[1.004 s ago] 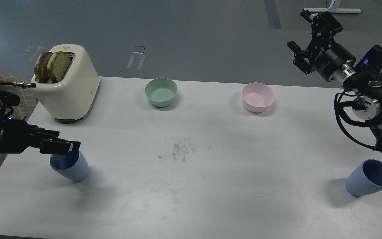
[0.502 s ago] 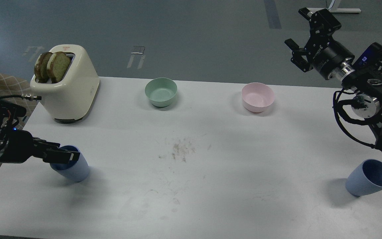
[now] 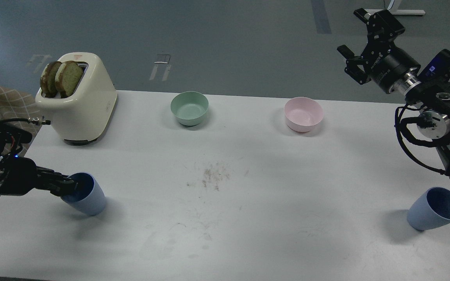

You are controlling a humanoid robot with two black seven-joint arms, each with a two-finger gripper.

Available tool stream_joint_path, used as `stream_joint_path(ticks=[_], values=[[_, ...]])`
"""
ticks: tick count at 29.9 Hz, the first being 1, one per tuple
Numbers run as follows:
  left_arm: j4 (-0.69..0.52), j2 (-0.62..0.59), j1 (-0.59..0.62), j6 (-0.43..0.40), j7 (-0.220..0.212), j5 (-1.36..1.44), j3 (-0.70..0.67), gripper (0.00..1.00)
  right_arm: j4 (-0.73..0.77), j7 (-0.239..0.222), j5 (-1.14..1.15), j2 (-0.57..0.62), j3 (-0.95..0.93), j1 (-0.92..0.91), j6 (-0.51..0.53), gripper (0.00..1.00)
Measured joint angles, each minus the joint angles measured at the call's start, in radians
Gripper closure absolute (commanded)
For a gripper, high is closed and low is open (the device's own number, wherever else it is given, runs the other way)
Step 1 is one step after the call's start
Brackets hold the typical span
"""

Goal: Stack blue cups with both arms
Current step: 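Grasp the blue cup with the left gripper, then carry the blue cup with the left gripper to the table center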

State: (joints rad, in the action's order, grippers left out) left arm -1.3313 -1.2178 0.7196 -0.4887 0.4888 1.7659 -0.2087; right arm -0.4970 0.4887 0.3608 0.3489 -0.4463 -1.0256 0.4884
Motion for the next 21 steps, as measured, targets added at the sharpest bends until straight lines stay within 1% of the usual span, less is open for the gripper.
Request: stream_joint_path(ticks=[7, 11, 17, 19, 21], values=[[-0.028, -0.012, 0.008, 0.0, 0.0, 0.008, -0.01, 1.0, -0.011, 0.0, 0.0, 0.005, -0.001, -0.002, 0.0, 0.0], [-0.083, -0.018, 0.041, 0.0, 0.0, 0.009, -0.019, 1.0, -0.034, 0.0, 0.0, 0.033, -0.003, -0.026, 0.0, 0.0], [-0.21, -0.006, 0.166, 0.0, 0.0, 0.01, -0.02, 1.0, -0.078, 0.0, 0.001, 0.088, 0.0, -0.129, 0.0, 0.0], [-0.236, 0.033, 0.227, 0.0, -0.002, 0.012, -0.017, 1.0, -0.089, 0.0, 0.001, 0.097, 0.002, -0.174, 0.0, 0.0], [-0.247, 0.113, 0.292, 0.0, -0.014, 0.013, -0.014, 1.0, -0.094, 0.0, 0.002, 0.1, 0.007, -0.223, 0.001, 0.0]])
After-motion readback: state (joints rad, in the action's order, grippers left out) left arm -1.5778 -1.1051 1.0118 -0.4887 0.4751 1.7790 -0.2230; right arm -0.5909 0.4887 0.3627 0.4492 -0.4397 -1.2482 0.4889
